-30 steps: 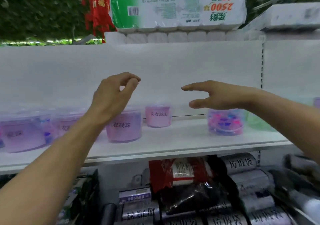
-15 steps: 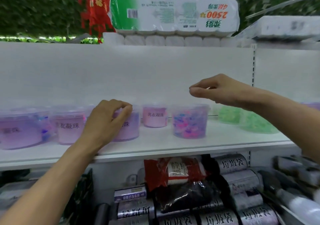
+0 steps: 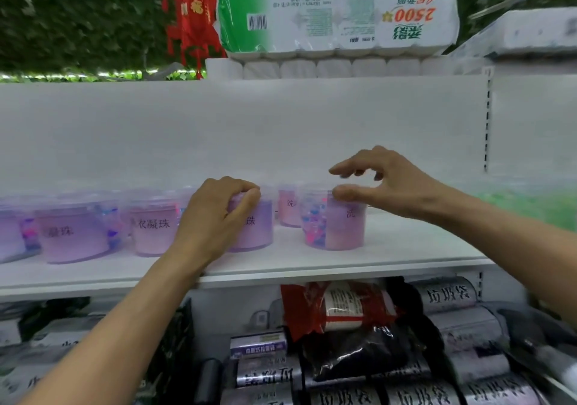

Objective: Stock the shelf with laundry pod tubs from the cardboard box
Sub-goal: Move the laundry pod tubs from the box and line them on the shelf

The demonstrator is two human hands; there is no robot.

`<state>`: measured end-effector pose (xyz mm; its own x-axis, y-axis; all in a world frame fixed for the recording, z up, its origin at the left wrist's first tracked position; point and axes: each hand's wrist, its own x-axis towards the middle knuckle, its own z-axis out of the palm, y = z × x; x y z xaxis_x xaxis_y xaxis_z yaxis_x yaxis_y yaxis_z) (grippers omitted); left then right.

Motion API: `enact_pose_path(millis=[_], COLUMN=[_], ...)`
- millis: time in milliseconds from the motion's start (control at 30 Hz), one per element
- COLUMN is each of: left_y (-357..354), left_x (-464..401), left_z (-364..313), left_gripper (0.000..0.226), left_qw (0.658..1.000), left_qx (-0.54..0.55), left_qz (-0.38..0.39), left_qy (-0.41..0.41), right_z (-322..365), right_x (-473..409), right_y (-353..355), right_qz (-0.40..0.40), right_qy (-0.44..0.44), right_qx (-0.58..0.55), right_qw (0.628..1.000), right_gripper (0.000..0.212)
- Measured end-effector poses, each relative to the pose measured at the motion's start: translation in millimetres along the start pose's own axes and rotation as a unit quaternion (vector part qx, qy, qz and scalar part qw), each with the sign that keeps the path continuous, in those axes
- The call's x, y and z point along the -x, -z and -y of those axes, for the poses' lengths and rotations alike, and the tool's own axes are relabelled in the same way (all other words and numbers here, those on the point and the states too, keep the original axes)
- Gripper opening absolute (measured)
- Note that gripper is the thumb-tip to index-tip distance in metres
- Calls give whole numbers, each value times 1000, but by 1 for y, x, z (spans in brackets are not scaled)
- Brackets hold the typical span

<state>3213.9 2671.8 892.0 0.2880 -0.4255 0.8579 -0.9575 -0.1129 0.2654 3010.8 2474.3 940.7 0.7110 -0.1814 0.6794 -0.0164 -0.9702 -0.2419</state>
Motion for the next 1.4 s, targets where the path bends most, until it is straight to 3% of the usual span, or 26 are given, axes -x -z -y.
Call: enact_pose_path(millis=[100,267,700,800,867,967,1067,1200,1333,1400], left_y=[1,0,0,3,3,-2,-16,-46,-81,-93], left_x=[0,0,0,-2,-5,-14,-24,-41,-69,-76], left_z=[-1,-2,-5,-9,-19,-46,-72,-104,-122,-125], left_gripper=[19,23,26,36,44,44,46,53,51,53], left_qw=[1000,1000,999,996,992,993,995,986,976,956], left_qx=[-6,-19,-52,-91,-124,-101,-42,-29,-132,-192], left_qz=[3,-4,-8,1,19,45,86,157,143,176], left_qy=[3,7,6,0,5,40,39,38,97,138], right_z=[-6,7,25,32,33,27,5,-52,-102,-120], right_x=[6,-1,-6,-6,-6,-2,7,19,22,17], right_y=[-10,-41,-48,-51,-48,-24,14,63,100,114], right_qz=[88,11,50,26,51,164,156,126,147,167], right_qy=[-19,-9,-59,-59,-57,-89,-117,-173,-208,-228], right_qx=[-37,32,90,134,145,21,-48,41,152,206], right_qw=[995,999,993,989,987,982,980,976,955,937], right_gripper=[51,55,63,64,68,86,87,76,70,74])
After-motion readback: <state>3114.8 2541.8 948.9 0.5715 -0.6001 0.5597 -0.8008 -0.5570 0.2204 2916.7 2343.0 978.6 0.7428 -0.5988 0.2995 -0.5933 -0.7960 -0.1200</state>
